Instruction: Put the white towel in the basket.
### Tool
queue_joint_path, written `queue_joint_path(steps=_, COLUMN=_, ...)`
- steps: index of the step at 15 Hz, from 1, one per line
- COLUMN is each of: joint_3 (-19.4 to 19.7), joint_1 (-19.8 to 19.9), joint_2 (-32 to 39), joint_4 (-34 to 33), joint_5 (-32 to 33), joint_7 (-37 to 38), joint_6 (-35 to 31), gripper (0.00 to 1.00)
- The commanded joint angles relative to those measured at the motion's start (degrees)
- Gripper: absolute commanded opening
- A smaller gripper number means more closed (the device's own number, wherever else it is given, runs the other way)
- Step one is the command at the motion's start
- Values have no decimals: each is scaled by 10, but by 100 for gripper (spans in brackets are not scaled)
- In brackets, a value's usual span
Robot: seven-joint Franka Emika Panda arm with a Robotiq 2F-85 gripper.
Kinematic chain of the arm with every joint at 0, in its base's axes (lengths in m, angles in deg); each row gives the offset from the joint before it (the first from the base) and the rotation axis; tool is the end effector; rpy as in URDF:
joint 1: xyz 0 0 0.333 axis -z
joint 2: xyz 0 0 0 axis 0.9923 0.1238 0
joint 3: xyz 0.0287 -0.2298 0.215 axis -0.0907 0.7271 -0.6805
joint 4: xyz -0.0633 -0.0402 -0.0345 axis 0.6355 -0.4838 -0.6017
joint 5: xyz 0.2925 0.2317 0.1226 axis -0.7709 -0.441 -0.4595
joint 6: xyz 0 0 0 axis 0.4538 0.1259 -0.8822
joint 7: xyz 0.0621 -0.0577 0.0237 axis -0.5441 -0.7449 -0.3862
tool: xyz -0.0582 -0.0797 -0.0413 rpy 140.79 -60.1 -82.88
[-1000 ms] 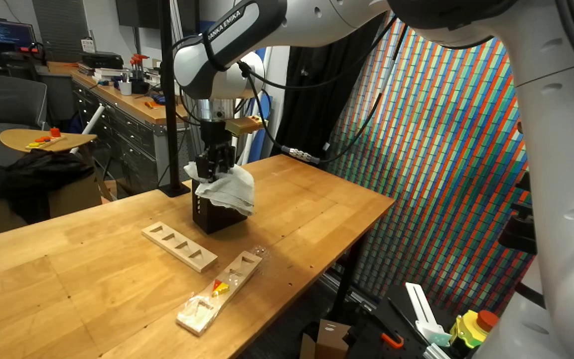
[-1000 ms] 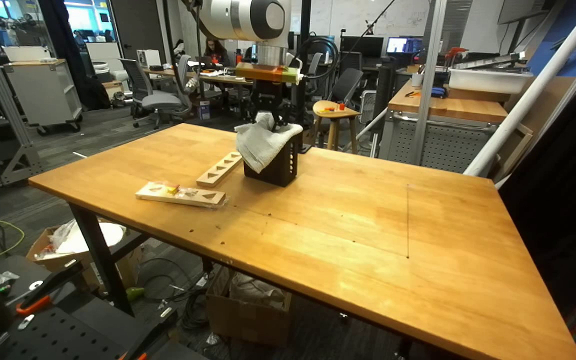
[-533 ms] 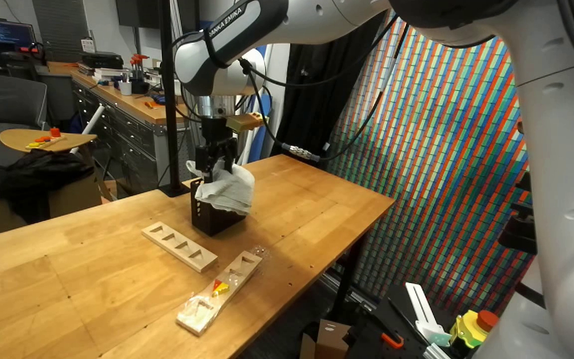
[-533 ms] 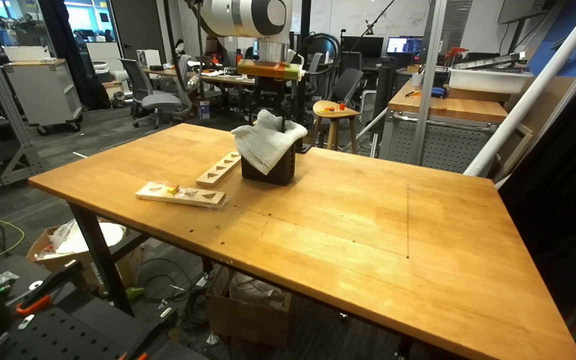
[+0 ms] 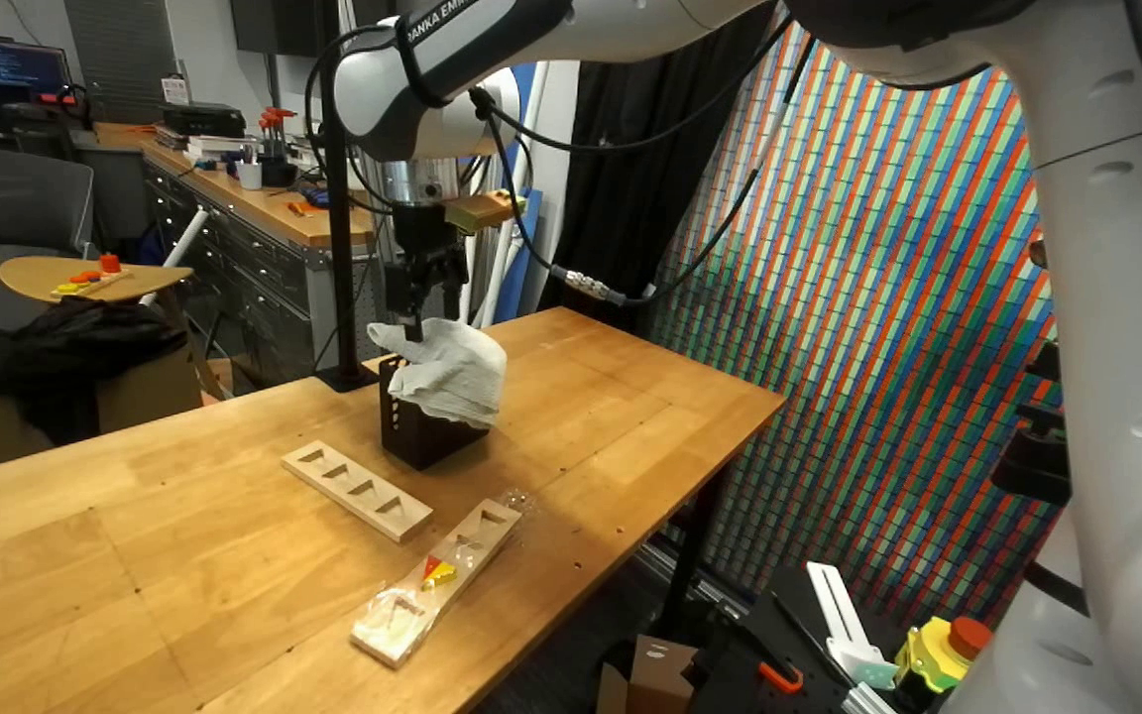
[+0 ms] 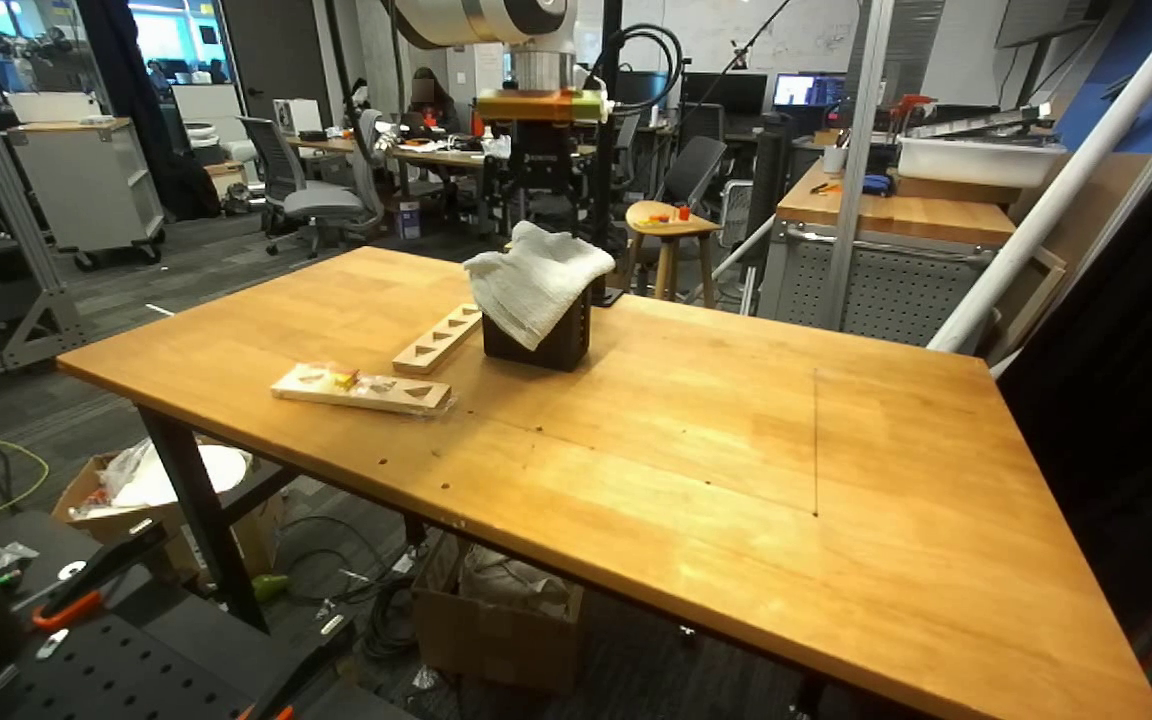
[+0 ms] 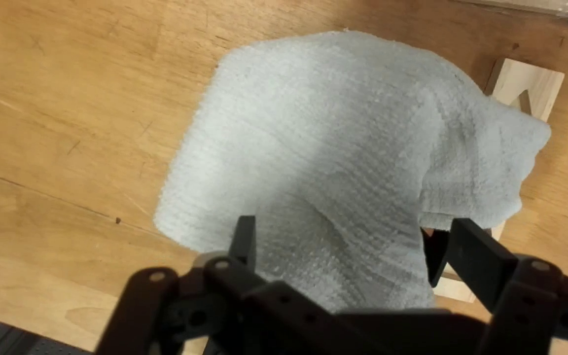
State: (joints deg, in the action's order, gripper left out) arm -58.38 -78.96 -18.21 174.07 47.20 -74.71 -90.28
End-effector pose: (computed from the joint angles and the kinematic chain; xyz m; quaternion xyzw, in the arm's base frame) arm 0.6857 -0.0217 0.3597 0.9781 0.2016 -0.0410 0.0308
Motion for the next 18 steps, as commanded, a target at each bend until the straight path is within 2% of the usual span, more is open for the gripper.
queue_joint_path(steps=1, joint_3=15, joint_1=-19, joint_2=-28, joint_4=-20, joint_5=39, joint_7=9, joint_6=42, gripper=100)
queue_joint_path(steps=2, joint_3=16, joint_1=-21, joint_2=-32, joint_4=-25, joint_5=46, joint_7=11, joint_6=47, gripper=84)
queue_joint_path(steps=3, joint_3=15, joint_1=-23, joint_2=-35, joint_4=-29, joint_5=52, joint_7=11, joint_6=51, gripper=74)
queue_joint_path(steps=12, joint_3=14, joint_1=-29, joint_2=-24, joint_4=-33, joint_5=55, joint_7=44, joint_6=47, gripper=5)
queue_joint_path(steps=14, joint_3=14, joint_1=-27, joint_2=-15, joint_4=-32, joint_5=49, joint_7=49, joint_6=42, gripper=0)
queue_joint_path(steps=18, joint_3=11, joint_1=-23, joint_2=11, joint_4=-39, joint_5=40, joint_7=54, joint_6=35, gripper=0)
